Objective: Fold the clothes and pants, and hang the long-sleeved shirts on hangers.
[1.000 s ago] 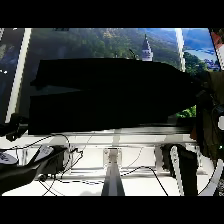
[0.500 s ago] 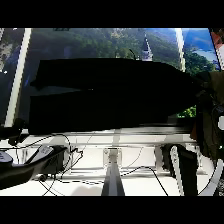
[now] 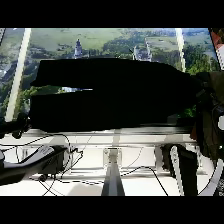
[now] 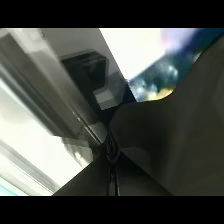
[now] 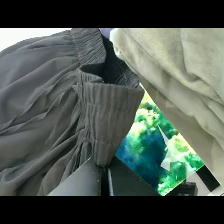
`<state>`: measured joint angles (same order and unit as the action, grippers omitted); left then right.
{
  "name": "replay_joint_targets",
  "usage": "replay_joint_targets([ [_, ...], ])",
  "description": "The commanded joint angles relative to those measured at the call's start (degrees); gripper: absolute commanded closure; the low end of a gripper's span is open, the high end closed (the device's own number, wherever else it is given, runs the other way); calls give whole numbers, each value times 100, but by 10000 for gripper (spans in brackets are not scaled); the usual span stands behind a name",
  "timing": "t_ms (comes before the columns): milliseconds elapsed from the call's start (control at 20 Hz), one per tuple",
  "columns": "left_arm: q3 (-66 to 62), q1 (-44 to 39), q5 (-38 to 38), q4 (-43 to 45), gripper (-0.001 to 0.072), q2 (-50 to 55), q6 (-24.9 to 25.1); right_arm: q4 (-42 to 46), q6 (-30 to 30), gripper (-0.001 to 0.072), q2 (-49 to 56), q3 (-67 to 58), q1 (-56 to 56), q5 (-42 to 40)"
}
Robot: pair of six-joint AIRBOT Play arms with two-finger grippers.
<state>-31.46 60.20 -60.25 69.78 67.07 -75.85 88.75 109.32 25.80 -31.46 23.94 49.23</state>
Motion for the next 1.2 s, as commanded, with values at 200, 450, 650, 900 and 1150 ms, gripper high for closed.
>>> replay_joint_targets([
  [200,-986,-164,-221,-509,698,-844,352,70,-404,697,-46,-492,-7,94],
  [450,-1353,-166,162,-1276,698,-1596,348,284,-557,697,-44,-1263,-4,981],
  [650,-1355,-177,308,-1692,700,-1759,348,791,-748,697,-46,-1766,-4,1801],
  [900,-1384,-909,1329,-1759,702,-1700,291,804,-669,698,157,-1862,-7,1290],
  [1150,-1978,-2417,2437,-1759,703,-636,-345,737,20,697,1427,-1862,-7,577],
])
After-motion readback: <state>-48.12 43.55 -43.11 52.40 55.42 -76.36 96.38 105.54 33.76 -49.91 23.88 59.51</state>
